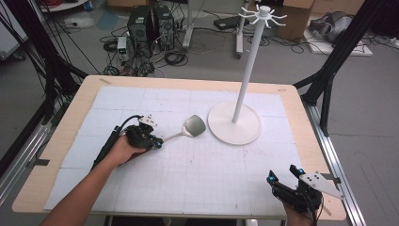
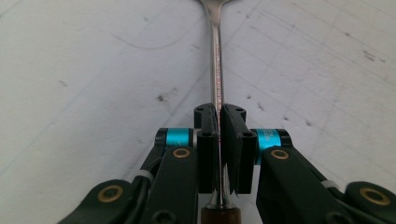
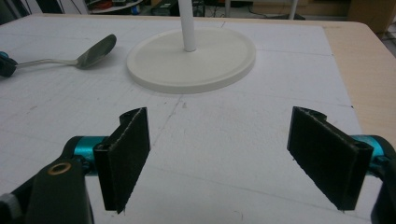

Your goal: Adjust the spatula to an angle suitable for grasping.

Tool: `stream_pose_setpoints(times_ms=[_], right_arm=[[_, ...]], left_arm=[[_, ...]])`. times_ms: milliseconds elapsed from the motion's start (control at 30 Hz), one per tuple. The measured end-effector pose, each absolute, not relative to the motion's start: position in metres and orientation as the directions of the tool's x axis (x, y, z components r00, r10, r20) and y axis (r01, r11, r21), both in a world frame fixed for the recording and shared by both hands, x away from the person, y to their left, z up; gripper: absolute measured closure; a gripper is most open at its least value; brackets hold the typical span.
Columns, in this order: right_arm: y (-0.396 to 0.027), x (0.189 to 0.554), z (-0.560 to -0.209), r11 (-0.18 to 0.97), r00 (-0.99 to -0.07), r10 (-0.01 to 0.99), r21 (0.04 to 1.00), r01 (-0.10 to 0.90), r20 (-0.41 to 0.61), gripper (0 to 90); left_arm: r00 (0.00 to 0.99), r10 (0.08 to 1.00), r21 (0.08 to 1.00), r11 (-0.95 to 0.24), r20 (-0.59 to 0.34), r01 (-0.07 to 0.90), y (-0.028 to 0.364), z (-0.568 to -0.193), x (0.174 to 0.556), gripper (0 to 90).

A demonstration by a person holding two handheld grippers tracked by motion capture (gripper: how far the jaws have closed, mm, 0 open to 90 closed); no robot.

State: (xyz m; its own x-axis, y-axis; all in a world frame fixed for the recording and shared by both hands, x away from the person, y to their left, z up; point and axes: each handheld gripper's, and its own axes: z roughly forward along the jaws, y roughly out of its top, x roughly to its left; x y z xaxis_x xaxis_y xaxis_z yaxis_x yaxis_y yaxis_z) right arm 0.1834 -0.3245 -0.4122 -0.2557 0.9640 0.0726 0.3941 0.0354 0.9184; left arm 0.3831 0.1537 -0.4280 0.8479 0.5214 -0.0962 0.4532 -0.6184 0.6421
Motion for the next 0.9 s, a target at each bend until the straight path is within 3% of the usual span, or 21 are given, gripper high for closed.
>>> stream_pose_setpoints(times_ms=[167,900], right_arm=[[-0.324,0.183,-0.412,0.025,-0.25,0.965,0.918,0.397,0.082,20.2],[-0.325,0.182,-0.411,0.024,-0.245,0.966,0.92,0.392,0.08,20.2]], left_arm=[[0.861,0.493,0.642,-0.622,-0.124,0.448,0.154,-0.429,0.373,83.4],[0.962,0.253,0.653,-0.712,-0.101,0.256,0.117,-0.426,0.335,83.4]])
